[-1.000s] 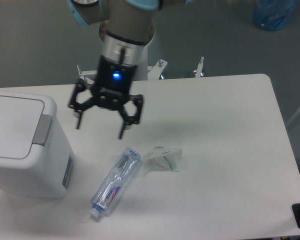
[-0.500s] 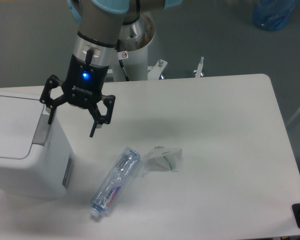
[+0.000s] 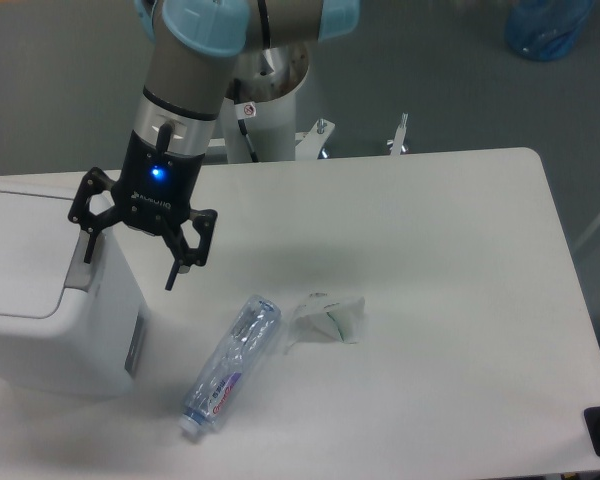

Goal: Open the trash can
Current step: 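Lower the gripper onto the edge of the trash can lid, then press the gripper against the lid edge to flip it open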

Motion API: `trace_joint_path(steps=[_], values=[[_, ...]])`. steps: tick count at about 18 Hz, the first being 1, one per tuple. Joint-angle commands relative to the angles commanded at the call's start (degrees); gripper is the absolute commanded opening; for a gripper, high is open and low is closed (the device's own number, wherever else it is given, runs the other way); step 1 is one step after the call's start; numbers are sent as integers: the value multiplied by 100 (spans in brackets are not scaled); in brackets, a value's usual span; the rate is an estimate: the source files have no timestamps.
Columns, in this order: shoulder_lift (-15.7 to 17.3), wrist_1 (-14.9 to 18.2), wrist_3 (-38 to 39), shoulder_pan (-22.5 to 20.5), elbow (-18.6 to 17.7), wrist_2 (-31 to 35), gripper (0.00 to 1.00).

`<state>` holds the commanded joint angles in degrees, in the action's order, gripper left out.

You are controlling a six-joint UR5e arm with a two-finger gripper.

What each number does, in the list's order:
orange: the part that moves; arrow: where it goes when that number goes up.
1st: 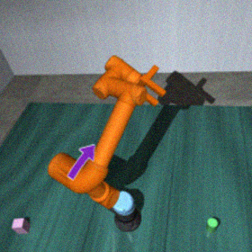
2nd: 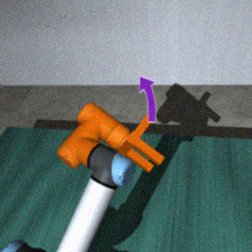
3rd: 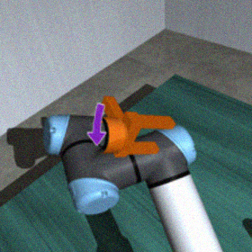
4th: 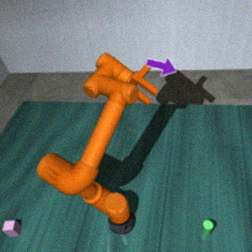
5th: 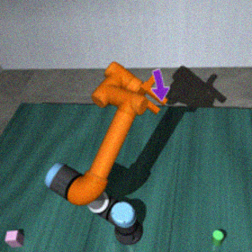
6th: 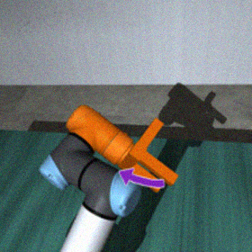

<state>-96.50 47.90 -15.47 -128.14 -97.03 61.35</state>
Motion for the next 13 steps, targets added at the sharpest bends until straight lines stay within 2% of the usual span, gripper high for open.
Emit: trace_joint_path(steps=[8,13], values=[[-35,0,0,18,-26,0,100],[-44,0,0,9,87,0,100]])
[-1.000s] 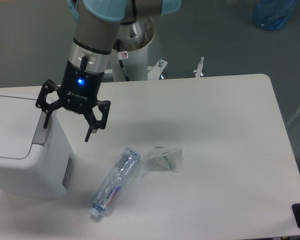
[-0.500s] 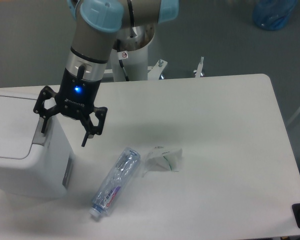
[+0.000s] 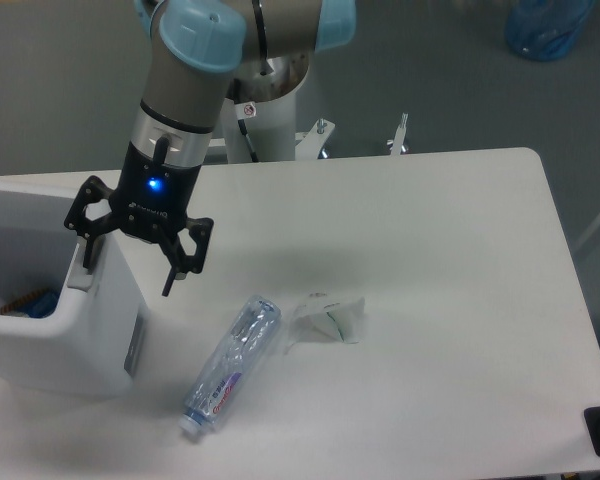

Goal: Open the trash can

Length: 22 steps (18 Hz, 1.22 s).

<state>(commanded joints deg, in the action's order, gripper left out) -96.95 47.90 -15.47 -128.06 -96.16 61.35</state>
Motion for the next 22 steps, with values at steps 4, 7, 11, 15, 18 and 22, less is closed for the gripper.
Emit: trace_joint_path(steps=[4,7,11,15,18,22], values=[[26,9,-35,-289,255,0,100],[44,-9,-219,-685,317,26,100],[9,0,-1227,-1291,264,315,100],[-333,26,-2773,-1731,-78,1886,100],[-605,35,-3575,-2012,-44,2206,100],[-1290,0,-4472,-2513,193,2250,100]])
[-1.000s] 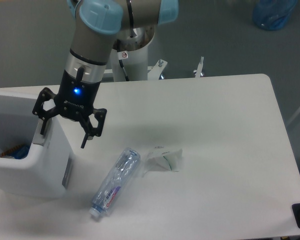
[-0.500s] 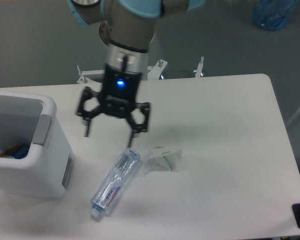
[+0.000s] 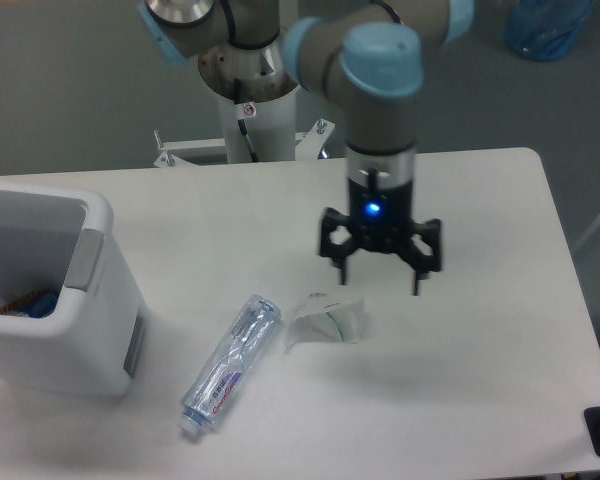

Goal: Open the trash can

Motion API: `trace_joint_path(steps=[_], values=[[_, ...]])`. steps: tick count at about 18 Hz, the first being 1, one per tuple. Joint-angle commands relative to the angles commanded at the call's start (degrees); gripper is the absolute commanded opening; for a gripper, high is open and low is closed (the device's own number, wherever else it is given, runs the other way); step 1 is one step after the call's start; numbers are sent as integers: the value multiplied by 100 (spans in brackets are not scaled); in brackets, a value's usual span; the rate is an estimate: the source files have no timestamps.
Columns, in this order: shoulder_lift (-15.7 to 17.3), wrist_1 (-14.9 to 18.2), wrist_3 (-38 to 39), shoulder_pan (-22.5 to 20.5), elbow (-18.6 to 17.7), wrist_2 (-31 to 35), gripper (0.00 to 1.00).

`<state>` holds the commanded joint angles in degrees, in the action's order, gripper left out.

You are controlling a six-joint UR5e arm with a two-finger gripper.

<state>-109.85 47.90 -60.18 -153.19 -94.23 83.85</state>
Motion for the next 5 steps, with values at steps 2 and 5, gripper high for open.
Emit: trace_joint_path(steps=[2,5], values=[[-115,44,-352,-18,176,105,100],[-98,53,-748,8,2,509,100]])
